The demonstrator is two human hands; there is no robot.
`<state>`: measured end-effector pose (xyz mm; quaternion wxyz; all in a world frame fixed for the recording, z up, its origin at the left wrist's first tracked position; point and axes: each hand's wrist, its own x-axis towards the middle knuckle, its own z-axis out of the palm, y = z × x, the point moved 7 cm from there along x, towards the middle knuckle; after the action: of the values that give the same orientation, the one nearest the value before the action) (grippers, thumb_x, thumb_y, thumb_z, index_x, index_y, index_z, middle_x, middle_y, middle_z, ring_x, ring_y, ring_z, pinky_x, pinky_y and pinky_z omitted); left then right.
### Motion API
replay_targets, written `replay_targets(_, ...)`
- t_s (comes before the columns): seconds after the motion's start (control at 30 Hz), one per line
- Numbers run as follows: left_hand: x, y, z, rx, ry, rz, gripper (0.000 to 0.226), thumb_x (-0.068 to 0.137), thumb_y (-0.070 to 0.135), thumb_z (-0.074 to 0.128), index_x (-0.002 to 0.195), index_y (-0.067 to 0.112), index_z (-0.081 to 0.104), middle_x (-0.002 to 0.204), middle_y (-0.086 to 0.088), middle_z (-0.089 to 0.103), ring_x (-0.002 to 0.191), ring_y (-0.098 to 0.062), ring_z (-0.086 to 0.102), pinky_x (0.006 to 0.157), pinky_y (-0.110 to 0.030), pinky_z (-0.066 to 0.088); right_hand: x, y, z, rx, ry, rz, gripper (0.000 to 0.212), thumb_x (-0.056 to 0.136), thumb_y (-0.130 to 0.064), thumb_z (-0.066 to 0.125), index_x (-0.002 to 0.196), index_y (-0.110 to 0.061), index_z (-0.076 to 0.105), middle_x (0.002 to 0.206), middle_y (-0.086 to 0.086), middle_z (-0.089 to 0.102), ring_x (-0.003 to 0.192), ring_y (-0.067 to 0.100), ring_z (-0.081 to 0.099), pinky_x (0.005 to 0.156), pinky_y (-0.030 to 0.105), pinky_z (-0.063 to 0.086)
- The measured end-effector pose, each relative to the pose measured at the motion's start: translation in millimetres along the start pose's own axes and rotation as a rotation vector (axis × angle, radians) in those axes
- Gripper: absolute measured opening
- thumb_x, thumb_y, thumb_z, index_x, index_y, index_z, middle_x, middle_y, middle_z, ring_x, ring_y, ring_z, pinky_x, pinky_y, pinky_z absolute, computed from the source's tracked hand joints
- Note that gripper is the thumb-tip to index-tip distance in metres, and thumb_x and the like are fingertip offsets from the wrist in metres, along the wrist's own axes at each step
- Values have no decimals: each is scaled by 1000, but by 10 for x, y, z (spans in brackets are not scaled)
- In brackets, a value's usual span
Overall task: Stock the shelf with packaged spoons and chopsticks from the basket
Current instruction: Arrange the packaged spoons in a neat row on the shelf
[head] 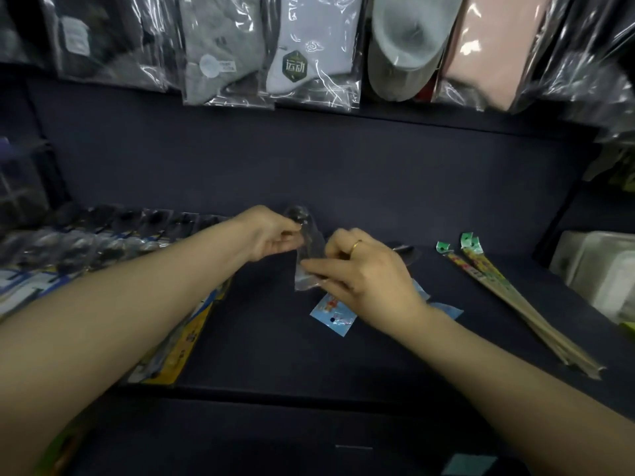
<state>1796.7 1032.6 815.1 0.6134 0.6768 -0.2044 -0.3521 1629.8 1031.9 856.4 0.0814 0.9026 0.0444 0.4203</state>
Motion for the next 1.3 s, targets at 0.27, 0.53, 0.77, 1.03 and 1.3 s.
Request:
replay_targets(0.27, 45, 102, -190, 417, -145, 75, 10, 86, 3, 58, 77, 4, 54, 77, -12, 61, 67, -16, 61, 55, -18, 56, 138, -417, 453, -385, -2, -402, 30, 81, -1, 48, 70, -15, 72, 62, -4, 60, 46, 14, 50, 41, 25, 31)
replay_targets(0.53, -12, -49, -143, 1351, -323, 646, 53, 88, 22, 57, 137, 14, 40, 134, -5, 50, 124, -19, 46, 101, -24, 32, 124, -253, 1008, -393, -364, -354, 13, 67, -11, 66, 72, -19, 73, 65, -5, 64, 45, 12, 55, 40, 20, 32)
replay_targets(0.77, 39, -234, -193, 1486, -528, 569, 49, 92, 21, 44, 140, 26, 34, 145, -1, 40, 130, -18, 41, 107, -27, 31, 134, -138, 1050, -43, -613, -39, 40, 82, -49, 42, 92, -26, 73, 85, -2, 68, 72, 14, 65, 52, 22, 49)
replay_targets(1.03, -373, -219, -358, 1725, -370, 643, 70, 92, 55, 23, 148, 19, 0, 159, -3, 0, 146, -17, 1, 117, -31, 6, -41, -42, 922, -29, -740, 175, 70, 84, -58, 22, 141, -22, 38, 144, 5, 40, 129, 24, 42, 106, 39, 38)
replay_targets(1.3, -1151, -606, -787, 1811, -312, 424, 109, 47, 81, -5, 144, 31, -14, 155, -12, -18, 144, -24, -18, 117, -35, -2, -17, 76, 1302, 149, -893, 481, 74, 93, -53, 36, 150, -15, 8, 160, 4, 5, 146, 23, 14, 118, 36, 21)
